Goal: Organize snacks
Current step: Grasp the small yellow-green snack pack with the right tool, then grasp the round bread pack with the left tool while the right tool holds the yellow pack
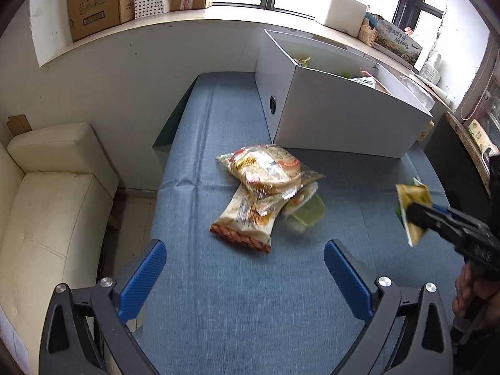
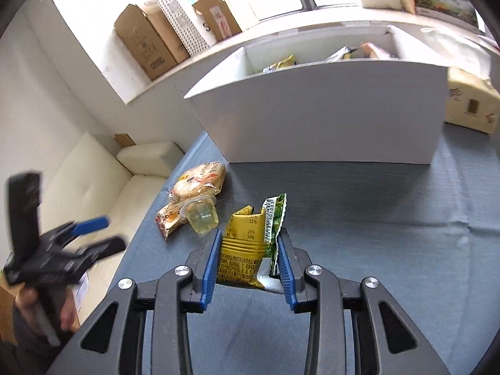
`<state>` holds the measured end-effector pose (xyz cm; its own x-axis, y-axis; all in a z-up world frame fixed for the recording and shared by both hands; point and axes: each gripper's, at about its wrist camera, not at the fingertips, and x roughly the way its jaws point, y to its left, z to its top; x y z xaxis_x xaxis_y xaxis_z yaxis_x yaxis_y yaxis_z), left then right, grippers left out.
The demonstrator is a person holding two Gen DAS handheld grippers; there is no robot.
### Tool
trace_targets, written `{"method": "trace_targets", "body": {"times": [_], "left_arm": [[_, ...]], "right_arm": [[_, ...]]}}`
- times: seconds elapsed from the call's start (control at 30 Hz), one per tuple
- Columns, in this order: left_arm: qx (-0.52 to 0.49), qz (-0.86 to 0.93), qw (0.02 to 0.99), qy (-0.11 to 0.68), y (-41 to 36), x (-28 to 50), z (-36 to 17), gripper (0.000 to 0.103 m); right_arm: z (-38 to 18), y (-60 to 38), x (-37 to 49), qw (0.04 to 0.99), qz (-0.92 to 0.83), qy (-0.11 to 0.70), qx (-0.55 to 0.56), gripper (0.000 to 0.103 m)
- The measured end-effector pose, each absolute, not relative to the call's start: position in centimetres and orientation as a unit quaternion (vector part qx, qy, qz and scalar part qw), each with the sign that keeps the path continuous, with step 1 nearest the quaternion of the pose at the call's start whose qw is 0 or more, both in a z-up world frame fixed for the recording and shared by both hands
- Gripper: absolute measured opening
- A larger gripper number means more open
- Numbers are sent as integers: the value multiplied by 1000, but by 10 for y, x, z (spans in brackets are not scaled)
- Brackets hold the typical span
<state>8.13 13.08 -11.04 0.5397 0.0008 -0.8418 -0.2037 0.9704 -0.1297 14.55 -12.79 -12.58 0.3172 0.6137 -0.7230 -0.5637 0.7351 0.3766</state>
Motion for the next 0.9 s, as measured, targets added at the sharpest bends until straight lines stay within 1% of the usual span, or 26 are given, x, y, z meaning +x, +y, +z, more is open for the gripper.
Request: {"method": "trace_targets", "body": {"times": [0.1,0.27,0.4,0.43,0.47,0.5,0.6,0.77,0.9], "left_arm": [[-123,69,860,491,136,120,-116,103],[-115,81,849,510,116,176,-132,103],[-82,130,834,530,103,203,-152,103],[-83,134,831,533,102,204,-157,102],[-84,137,829,535,102,204,-161,97],[-83,140,827,538,101,205,-163,89],[-76,138,834,529,98,201,-161,82],[-73,118,845,517,95,188,-148,80],[-89,95,861,492,91,165,-121,80]], "right_arm": [[-120,-142,134,817,359,451,29,38],[-116,-161,121,824,349,444,35,38],[-120,-178,121,824,337,453,47,38],[-121,-182,121,824,333,456,47,38],[-122,-185,122,824,330,458,48,38],[-123,-189,122,824,327,459,51,38],[-128,-194,126,824,323,463,60,38],[-135,-192,130,819,320,470,68,38],[-133,-191,127,821,326,463,64,38]]}}
